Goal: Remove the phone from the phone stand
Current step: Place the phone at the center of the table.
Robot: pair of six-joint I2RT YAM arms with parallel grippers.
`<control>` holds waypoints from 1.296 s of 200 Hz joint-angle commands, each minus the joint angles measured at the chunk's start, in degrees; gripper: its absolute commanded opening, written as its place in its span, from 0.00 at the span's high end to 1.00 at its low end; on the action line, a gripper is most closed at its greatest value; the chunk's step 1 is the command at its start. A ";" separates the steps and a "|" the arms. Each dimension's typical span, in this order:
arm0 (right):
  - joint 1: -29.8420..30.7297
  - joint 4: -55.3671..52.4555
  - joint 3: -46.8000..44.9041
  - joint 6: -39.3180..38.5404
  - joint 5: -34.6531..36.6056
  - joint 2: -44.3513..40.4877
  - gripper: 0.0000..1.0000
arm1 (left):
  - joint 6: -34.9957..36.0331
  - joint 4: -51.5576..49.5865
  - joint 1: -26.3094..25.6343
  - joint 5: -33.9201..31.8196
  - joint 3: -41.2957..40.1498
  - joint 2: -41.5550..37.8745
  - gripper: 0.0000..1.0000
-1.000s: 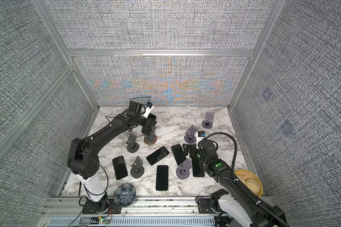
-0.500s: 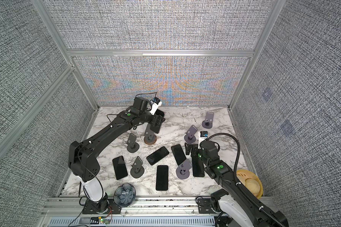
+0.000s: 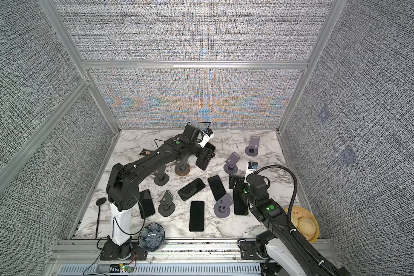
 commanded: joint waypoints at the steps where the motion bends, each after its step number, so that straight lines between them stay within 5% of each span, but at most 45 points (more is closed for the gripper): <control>1: 0.06 0.24 0.03 0.21 1.23 -0.48 0.01 | -0.28 0.44 -0.18 0.06 1.85 2.22 0.48; 259: 0.06 -0.12 -0.69 1.15 3.42 -2.00 0.01 | 6.13 -13.49 -1.46 -8.30 14.05 20.57 0.41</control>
